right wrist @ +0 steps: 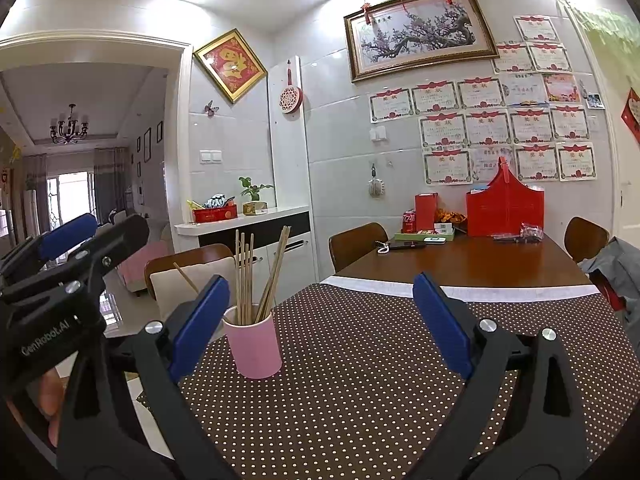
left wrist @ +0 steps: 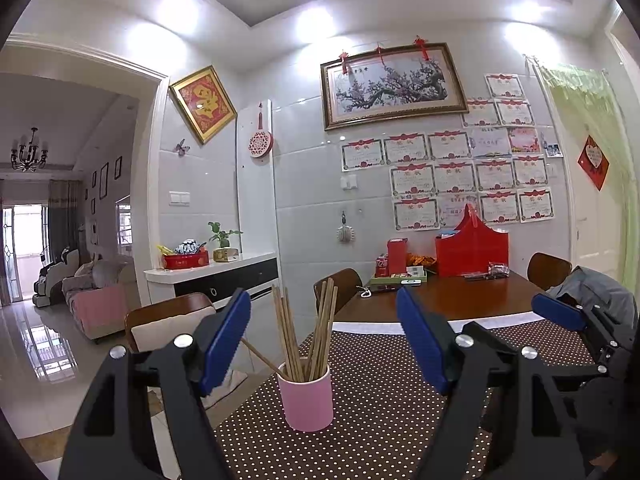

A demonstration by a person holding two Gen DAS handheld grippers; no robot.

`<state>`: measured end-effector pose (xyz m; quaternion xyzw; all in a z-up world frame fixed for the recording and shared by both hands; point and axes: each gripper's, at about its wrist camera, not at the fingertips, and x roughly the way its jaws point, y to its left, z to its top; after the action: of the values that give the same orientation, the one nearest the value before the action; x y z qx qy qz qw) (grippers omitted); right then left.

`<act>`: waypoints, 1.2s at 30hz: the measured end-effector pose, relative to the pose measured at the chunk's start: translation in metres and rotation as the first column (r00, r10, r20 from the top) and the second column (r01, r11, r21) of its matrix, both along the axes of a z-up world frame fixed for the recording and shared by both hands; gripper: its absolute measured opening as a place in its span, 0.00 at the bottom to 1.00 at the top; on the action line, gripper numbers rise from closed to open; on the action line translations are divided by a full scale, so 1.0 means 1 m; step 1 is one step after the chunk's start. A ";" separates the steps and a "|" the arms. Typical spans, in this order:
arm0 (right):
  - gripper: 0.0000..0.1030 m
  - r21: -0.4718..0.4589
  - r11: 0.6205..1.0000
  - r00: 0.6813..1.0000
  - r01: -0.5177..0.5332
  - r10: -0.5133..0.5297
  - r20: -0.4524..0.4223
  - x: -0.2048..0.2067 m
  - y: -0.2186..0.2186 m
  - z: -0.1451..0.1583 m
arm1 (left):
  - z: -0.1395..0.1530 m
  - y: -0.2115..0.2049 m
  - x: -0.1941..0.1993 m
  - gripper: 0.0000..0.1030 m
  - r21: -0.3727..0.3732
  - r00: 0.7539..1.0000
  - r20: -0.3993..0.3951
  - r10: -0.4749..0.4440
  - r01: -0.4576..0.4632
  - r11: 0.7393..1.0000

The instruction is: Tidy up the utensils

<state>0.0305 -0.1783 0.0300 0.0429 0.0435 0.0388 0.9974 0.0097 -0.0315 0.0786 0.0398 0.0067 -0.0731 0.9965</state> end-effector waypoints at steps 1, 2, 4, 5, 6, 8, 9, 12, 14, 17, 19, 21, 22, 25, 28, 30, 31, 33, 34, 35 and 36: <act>0.89 -0.001 1.000 1.000 0.000 0.000 0.001 0.000 0.000 0.000 | 0.001 -0.002 0.000 0.72 0.000 1.000 0.000 0.000 0.000 1.000; 0.89 -0.002 1.000 1.000 0.000 0.000 0.002 0.000 0.000 0.001 | 0.001 -0.002 0.000 0.72 0.000 1.000 0.000 0.000 0.000 1.000; 0.89 -0.003 1.000 1.000 0.000 0.000 0.003 0.000 0.000 0.000 | 0.000 -0.002 0.001 0.72 -0.001 1.000 -0.002 -0.001 0.001 1.000; 0.89 -0.004 1.000 1.000 0.001 -0.001 0.003 0.000 0.000 0.000 | 0.001 -0.002 0.000 0.72 -0.001 1.000 -0.002 0.000 0.000 1.000; 0.89 -0.003 1.000 1.000 0.000 0.000 0.002 0.001 0.001 -0.001 | 0.000 -0.001 0.001 0.72 -0.003 1.000 -0.001 0.001 -0.001 1.000; 0.89 0.000 1.000 1.000 0.000 0.000 0.001 0.000 0.001 -0.001 | 0.000 -0.001 0.001 0.72 -0.001 1.000 0.000 0.000 0.000 1.000; 0.89 0.000 1.000 1.000 0.000 0.000 0.000 0.001 0.001 -0.001 | 0.000 -0.001 0.000 0.72 -0.001 1.000 0.000 0.001 -0.001 1.000; 0.89 0.000 1.000 1.000 0.000 0.000 0.000 0.001 0.000 -0.001 | 0.000 0.000 0.001 0.72 0.000 1.000 -0.002 0.001 -0.001 1.000; 0.89 -0.001 1.000 1.000 0.000 0.000 0.002 0.001 0.000 -0.001 | 0.000 -0.001 0.000 0.72 -0.001 1.000 -0.001 0.002 -0.002 1.000; 0.89 -0.001 1.000 1.000 -0.002 0.002 0.001 0.001 0.001 -0.001 | -0.001 0.000 0.001 0.72 -0.001 1.000 -0.001 0.003 -0.003 1.000; 0.89 -0.001 1.000 1.000 -0.001 0.001 0.001 0.001 0.001 -0.001 | 0.000 0.000 0.000 0.72 -0.001 1.000 -0.002 0.002 -0.002 1.000; 0.89 -0.001 1.000 1.000 0.000 0.000 0.002 0.001 0.001 -0.001 | 0.000 0.000 0.000 0.72 -0.003 1.000 -0.002 0.001 -0.001 1.000; 0.89 -0.001 1.000 1.000 -0.001 0.001 0.002 0.001 0.001 -0.001 | 0.000 0.000 0.000 0.72 -0.003 1.000 -0.001 0.001 -0.001 1.000; 0.89 -0.002 1.000 1.000 -0.002 0.002 0.001 0.002 0.002 -0.001 | 0.000 0.000 0.001 0.72 0.000 1.000 -0.002 0.002 -0.002 1.000; 0.89 -0.001 1.000 1.000 -0.006 0.006 -0.001 0.003 0.004 -0.002 | -0.001 0.000 0.000 0.72 0.001 1.000 -0.001 0.003 -0.003 1.000; 0.89 -0.001 1.000 1.000 -0.006 0.006 -0.001 0.003 0.005 -0.002 | 0.000 -0.001 0.000 0.72 0.000 1.000 -0.003 0.002 -0.002 1.000; 0.89 -0.002 1.000 1.000 -0.006 0.006 -0.001 0.003 0.004 -0.002 | 0.000 -0.001 0.000 0.72 0.000 1.000 -0.002 0.004 -0.004 1.000; 0.89 -0.001 1.000 1.000 -0.007 0.007 -0.001 0.003 0.005 -0.002 | 0.000 -0.001 0.000 0.72 0.000 1.000 -0.002 0.003 -0.003 1.000; 0.89 -0.001 1.000 1.000 -0.006 0.006 -0.001 0.002 0.004 -0.002 | 0.000 -0.001 0.000 0.72 0.000 1.000 -0.002 0.004 -0.004 1.000; 0.89 -0.001 1.000 1.000 -0.006 0.006 -0.001 0.003 0.005 -0.002 | -0.001 -0.001 0.000 0.72 0.001 1.000 -0.003 0.004 -0.004 1.000; 0.89 -0.001 1.000 1.000 -0.006 0.006 -0.001 0.003 0.005 -0.002 | 0.000 -0.001 0.000 0.72 0.001 1.000 -0.002 0.003 -0.003 1.000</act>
<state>0.0330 -0.1735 0.0282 0.0421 0.0440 0.0419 0.9973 0.0099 -0.0324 0.0784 0.0400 0.0079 -0.0715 0.9966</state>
